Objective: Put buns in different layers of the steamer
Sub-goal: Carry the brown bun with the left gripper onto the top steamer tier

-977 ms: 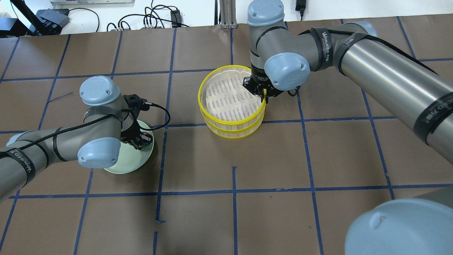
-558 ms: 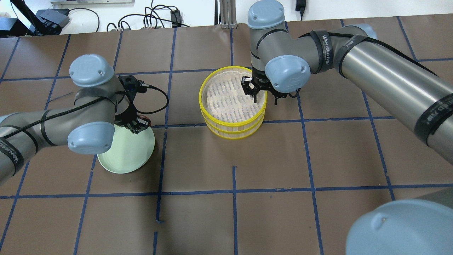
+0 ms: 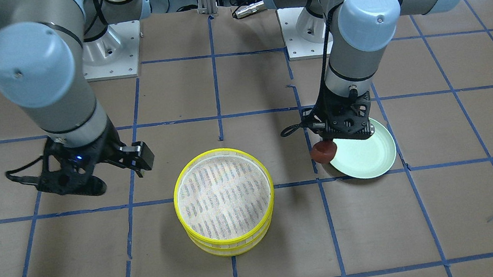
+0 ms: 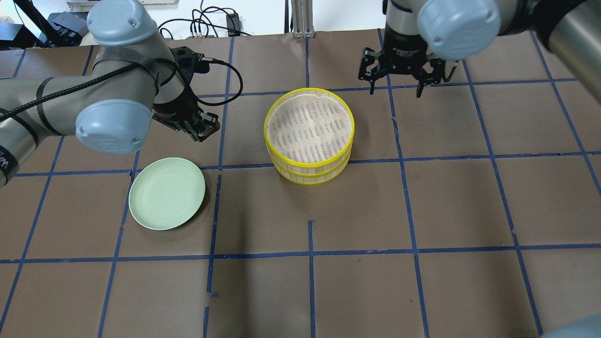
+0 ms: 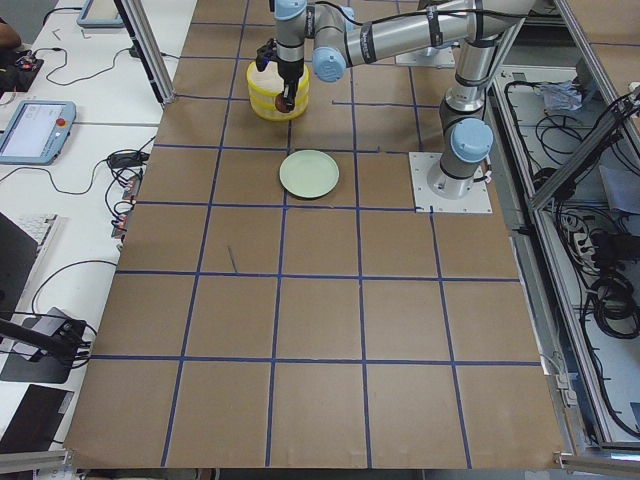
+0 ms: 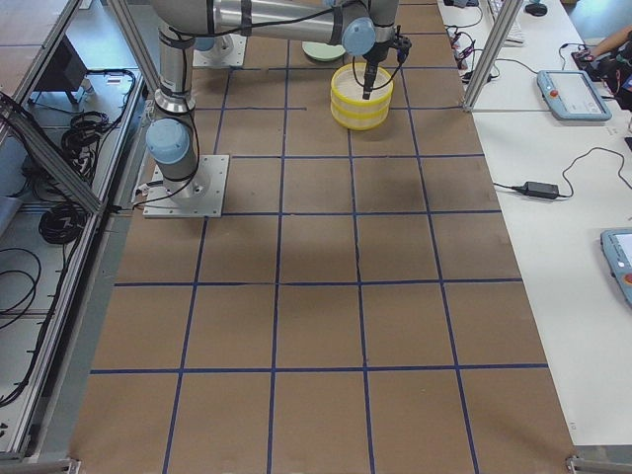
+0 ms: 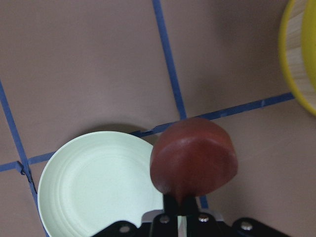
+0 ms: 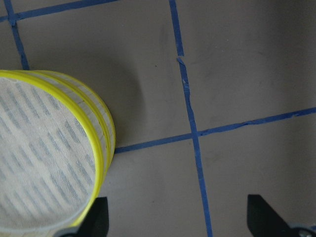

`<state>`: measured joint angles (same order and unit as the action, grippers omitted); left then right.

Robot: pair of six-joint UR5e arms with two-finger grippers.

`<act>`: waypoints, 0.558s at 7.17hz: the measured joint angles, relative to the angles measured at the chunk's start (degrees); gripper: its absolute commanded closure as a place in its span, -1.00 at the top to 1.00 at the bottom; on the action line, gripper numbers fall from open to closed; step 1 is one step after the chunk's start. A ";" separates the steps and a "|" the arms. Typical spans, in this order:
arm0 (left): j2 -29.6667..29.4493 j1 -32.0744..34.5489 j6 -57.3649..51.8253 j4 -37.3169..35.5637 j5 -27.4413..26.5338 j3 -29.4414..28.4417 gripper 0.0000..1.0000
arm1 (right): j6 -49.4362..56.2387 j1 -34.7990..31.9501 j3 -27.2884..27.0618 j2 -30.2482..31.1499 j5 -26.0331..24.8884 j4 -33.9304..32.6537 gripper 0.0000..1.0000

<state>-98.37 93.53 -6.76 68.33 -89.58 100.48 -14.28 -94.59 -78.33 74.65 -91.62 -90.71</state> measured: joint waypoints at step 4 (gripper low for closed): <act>-7.66 7.82 14.16 -14.39 13.06 -2.34 0.98 | 8.46 2.70 -1.53 10.66 0.54 9.63 1.00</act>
<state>-106.03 101.34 7.40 53.93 -76.52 98.14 -5.81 -91.89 -79.86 85.31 -91.08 -81.08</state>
